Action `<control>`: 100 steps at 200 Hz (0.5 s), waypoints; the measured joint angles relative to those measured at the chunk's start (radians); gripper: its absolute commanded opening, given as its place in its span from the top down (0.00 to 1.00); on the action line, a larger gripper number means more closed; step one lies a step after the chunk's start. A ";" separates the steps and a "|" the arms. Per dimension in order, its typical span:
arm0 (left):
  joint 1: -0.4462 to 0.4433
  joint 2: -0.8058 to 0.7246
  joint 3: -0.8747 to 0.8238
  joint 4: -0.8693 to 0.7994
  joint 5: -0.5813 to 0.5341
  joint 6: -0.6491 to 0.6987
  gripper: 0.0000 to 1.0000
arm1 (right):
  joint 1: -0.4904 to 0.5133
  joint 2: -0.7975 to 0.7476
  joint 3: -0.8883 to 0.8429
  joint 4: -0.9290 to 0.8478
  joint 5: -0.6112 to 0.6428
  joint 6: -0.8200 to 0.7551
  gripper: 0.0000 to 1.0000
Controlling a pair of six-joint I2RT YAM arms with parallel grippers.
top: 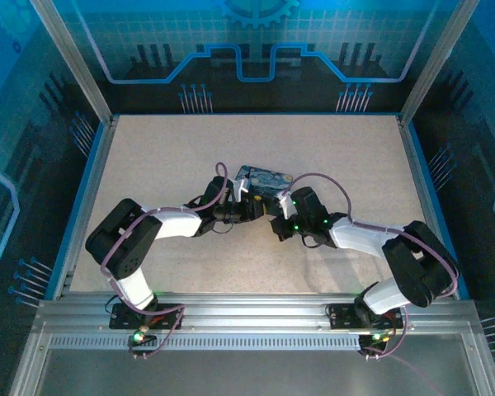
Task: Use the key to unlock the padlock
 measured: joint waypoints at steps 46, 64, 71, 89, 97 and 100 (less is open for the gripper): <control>0.000 0.000 0.000 0.000 0.000 -0.004 0.68 | 0.000 0.010 0.000 0.038 -0.001 0.011 1.00; 0.000 0.000 0.000 0.000 0.000 -0.006 0.68 | 0.000 0.017 0.000 0.046 -0.002 0.019 1.00; 0.000 0.000 0.000 0.000 0.000 -0.006 0.68 | 0.000 0.020 0.000 0.046 -0.002 0.020 1.00; 0.000 0.000 0.000 0.000 0.000 -0.006 0.68 | -0.001 0.027 0.000 0.046 -0.003 0.026 1.00; 0.000 0.000 0.000 0.000 0.000 -0.006 0.68 | -0.001 0.029 0.000 0.046 -0.004 0.027 1.00; 0.000 0.000 0.000 0.000 0.000 -0.006 0.68 | -0.001 0.029 0.000 0.047 -0.004 0.027 1.00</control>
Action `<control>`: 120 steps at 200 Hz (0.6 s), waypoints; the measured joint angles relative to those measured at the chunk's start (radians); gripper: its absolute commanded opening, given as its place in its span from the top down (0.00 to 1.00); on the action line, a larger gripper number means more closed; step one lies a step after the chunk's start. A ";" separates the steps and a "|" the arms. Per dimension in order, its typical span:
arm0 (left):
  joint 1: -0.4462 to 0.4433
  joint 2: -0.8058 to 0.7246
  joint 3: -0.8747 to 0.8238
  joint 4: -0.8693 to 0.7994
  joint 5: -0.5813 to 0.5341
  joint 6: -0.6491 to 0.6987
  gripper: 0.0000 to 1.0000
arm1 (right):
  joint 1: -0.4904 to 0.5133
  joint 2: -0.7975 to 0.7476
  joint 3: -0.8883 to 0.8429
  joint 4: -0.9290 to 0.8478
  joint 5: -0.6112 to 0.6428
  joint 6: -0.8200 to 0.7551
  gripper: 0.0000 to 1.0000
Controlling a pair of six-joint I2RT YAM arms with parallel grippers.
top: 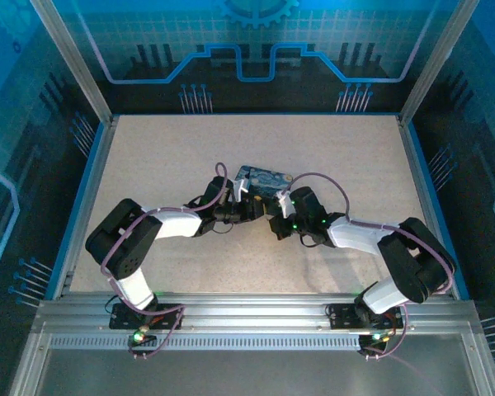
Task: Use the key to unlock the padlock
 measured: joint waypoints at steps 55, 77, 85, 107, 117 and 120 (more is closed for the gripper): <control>0.000 0.000 0.000 0.000 0.000 0.000 0.68 | -0.007 0.001 0.000 0.024 -0.017 0.017 1.00; 0.000 0.000 0.000 0.001 0.000 0.000 0.68 | -0.013 0.001 0.000 0.037 -0.023 0.022 1.00; 0.000 0.000 0.000 0.003 -0.001 0.000 0.68 | -0.015 0.001 0.000 0.039 -0.025 0.025 1.00; 0.000 0.000 0.000 0.003 -0.001 0.000 0.68 | -0.019 0.001 -0.005 0.047 -0.026 0.030 1.00; 0.000 0.000 0.000 0.003 -0.001 0.000 0.68 | -0.022 0.001 -0.007 0.050 -0.026 0.034 1.00; 0.000 0.000 0.000 0.003 -0.001 0.000 0.68 | -0.022 0.001 -0.008 0.051 -0.026 0.035 1.00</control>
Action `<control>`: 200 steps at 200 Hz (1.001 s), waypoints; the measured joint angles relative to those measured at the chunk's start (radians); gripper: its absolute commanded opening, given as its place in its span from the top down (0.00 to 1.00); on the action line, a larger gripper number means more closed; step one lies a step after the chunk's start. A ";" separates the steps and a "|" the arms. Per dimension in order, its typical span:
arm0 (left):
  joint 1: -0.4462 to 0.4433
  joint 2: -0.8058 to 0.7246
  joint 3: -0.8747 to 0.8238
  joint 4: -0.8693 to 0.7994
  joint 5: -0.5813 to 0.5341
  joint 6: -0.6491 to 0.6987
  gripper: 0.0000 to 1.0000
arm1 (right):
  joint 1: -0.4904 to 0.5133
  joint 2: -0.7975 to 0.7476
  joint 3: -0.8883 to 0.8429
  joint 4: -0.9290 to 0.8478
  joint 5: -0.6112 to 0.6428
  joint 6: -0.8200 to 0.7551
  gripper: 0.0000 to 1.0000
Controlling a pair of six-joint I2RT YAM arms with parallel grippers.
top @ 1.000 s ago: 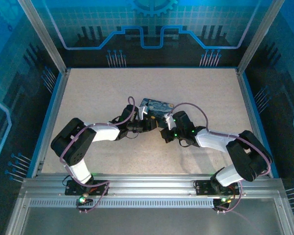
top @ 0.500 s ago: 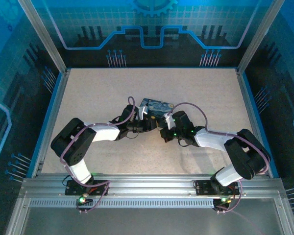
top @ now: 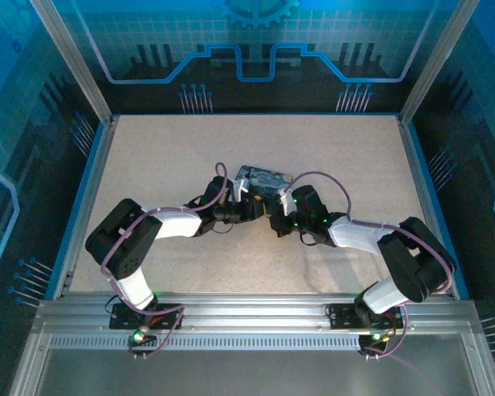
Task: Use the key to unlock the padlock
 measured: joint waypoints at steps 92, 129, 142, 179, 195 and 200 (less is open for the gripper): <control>-0.002 0.000 0.000 0.000 0.000 0.000 0.68 | -0.007 0.000 -0.010 0.055 -0.005 0.021 1.00; -0.004 0.000 0.000 0.000 0.000 -0.001 0.68 | -0.008 0.000 -0.011 0.059 -0.007 0.020 1.00; -0.005 0.000 0.000 0.000 0.000 -0.002 0.68 | -0.008 0.000 -0.011 0.056 -0.007 0.019 1.00; -0.006 0.000 0.000 0.000 0.000 -0.003 0.68 | -0.008 0.000 -0.022 0.037 -0.008 0.016 1.00; -0.006 0.000 0.000 0.000 0.000 -0.003 0.68 | -0.008 0.000 -0.028 0.024 -0.014 0.015 1.00; -0.006 0.000 0.000 0.000 0.000 -0.003 0.68 | -0.008 0.000 -0.030 0.021 -0.016 0.014 1.00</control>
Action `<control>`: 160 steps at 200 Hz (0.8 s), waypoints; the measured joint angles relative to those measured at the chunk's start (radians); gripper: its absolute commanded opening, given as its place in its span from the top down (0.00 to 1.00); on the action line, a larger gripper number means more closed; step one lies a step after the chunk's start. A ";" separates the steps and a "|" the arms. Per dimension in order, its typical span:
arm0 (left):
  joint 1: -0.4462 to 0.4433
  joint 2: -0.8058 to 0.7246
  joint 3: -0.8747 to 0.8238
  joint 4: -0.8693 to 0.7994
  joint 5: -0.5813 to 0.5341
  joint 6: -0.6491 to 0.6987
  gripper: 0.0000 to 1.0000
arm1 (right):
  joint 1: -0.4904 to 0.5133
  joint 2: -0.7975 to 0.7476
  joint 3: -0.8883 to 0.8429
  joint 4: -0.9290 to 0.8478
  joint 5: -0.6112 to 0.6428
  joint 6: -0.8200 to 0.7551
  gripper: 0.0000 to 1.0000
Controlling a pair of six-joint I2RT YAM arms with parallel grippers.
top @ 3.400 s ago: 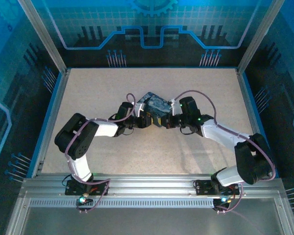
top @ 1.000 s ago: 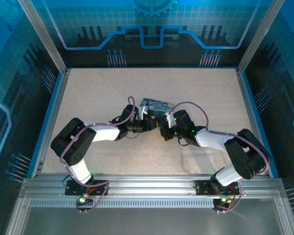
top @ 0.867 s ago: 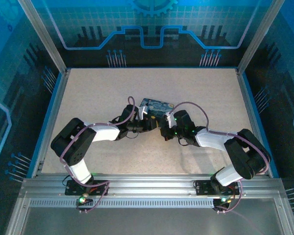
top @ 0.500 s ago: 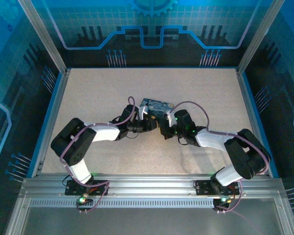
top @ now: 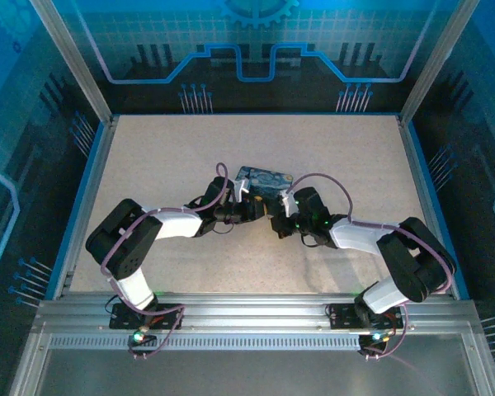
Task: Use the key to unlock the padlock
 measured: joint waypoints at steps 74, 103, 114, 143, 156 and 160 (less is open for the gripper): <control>0.000 0.000 0.000 0.000 0.000 0.000 0.68 | 0.000 -0.010 -0.016 0.003 -0.017 -0.003 1.00; 0.000 0.000 0.000 0.000 0.000 0.000 0.68 | 0.000 -0.017 -0.017 0.016 -0.018 -0.002 1.00; 0.000 0.000 0.000 0.000 0.000 0.000 0.68 | 0.000 -0.018 -0.017 0.019 -0.018 -0.002 1.00; 0.000 0.000 0.000 0.000 0.000 0.000 0.68 | 0.000 -0.018 -0.017 0.032 -0.018 -0.002 1.00; 0.000 0.000 0.000 0.000 0.000 0.000 0.68 | 0.000 -0.018 -0.016 0.038 -0.018 -0.002 1.00; 0.000 0.000 0.000 0.000 0.000 0.000 0.68 | 0.000 -0.018 -0.016 0.039 -0.018 -0.002 1.00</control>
